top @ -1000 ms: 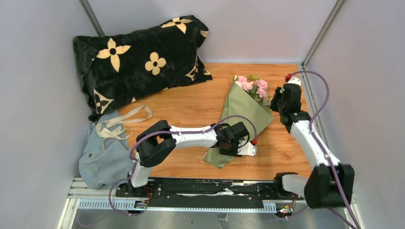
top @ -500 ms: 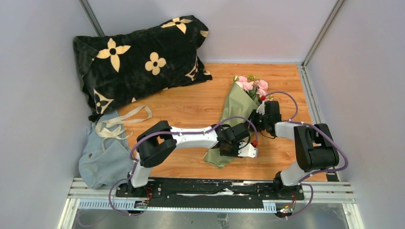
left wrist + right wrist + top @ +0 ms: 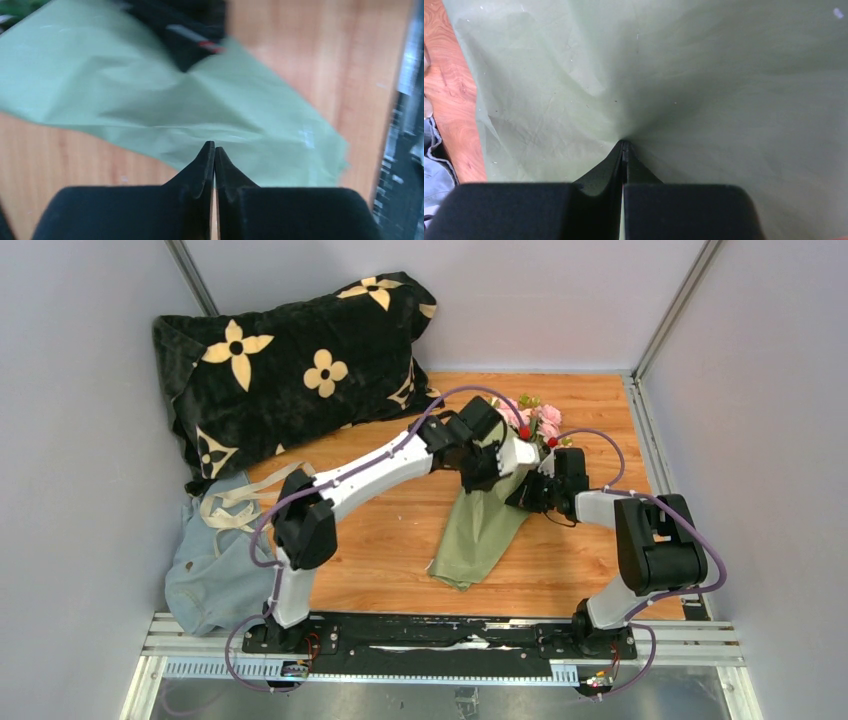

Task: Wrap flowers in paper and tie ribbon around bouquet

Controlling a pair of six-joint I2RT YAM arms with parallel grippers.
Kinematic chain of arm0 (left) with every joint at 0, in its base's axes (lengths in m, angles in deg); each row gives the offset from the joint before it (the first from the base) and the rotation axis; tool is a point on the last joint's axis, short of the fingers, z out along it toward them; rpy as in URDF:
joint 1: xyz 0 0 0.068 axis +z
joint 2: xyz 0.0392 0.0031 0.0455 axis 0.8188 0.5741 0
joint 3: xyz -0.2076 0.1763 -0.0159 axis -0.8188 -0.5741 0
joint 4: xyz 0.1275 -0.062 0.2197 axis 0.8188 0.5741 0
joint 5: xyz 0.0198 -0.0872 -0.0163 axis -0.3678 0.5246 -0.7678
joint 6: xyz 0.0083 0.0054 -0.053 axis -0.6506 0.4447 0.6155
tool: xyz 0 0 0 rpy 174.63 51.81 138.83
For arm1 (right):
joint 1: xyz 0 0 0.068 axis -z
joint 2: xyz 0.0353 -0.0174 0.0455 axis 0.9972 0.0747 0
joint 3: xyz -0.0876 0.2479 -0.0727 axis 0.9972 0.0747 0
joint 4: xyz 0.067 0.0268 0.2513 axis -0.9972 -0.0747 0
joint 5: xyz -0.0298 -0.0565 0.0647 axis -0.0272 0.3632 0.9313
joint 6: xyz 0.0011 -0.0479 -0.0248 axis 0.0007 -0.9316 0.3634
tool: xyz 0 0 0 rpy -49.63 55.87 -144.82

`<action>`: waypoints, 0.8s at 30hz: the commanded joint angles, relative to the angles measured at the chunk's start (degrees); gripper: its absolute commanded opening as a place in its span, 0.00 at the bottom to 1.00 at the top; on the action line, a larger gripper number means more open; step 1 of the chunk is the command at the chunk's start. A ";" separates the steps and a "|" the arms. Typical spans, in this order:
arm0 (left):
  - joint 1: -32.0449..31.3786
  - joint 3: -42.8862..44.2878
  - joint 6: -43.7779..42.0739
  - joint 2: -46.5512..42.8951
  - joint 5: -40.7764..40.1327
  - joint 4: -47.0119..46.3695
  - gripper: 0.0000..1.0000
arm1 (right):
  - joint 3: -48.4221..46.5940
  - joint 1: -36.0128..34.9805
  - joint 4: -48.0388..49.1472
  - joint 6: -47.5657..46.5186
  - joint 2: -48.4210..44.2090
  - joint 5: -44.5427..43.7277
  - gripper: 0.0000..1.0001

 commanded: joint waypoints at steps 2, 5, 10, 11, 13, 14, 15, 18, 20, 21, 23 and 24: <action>3.93 6.75 4.91 13.74 -0.73 -1.83 0.02 | 1.00 1.03 -3.93 -1.06 1.25 -5.58 0.00; 5.31 9.42 5.67 17.45 -3.07 -4.48 0.02 | 1.05 1.07 -4.35 -1.48 1.14 -5.33 0.00; 10.13 9.24 10.72 18.73 -6.48 -12.20 0.00 | 0.74 1.06 -5.96 -2.19 0.80 -6.20 0.00; 11.33 9.30 11.37 18.85 -6.87 -13.02 0.00 | 0.48 1.07 -6.45 -2.41 0.84 -6.60 0.00; 12.85 9.70 12.10 19.27 -8.17 -13.99 0.00 | 0.26 1.12 -7.00 -2.43 0.79 -7.21 0.00; 13.51 9.98 12.18 19.70 -9.25 -14.30 0.01 | 0.25 1.16 -7.11 -2.50 0.83 -7.37 0.00; 14.13 10.56 11.99 20.31 -10.60 -14.37 0.01 | 0.16 1.16 -7.27 -2.59 0.82 -7.50 0.00; 16.08 13.83 11.06 22.88 -15.42 -13.45 0.02 | -0.26 1.25 -8.18 -2.94 0.90 -7.70 0.00; 17.54 16.43 11.54 23.71 -15.94 -11.31 0.02 | -0.35 1.25 -8.37 -3.10 0.63 -7.69 0.00; 18.07 17.26 11.60 23.46 -15.35 -10.15 0.03 | -0.37 1.25 -8.58 -3.29 0.41 -7.77 0.00; 18.30 16.67 10.68 21.10 -14.39 -8.39 0.05 | -0.46 1.25 -8.99 -3.42 0.09 -7.94 0.00; 18.27 14.94 10.56 18.75 -13.50 -8.38 0.06 | -0.54 1.25 -9.07 -3.48 -0.04 -7.95 0.00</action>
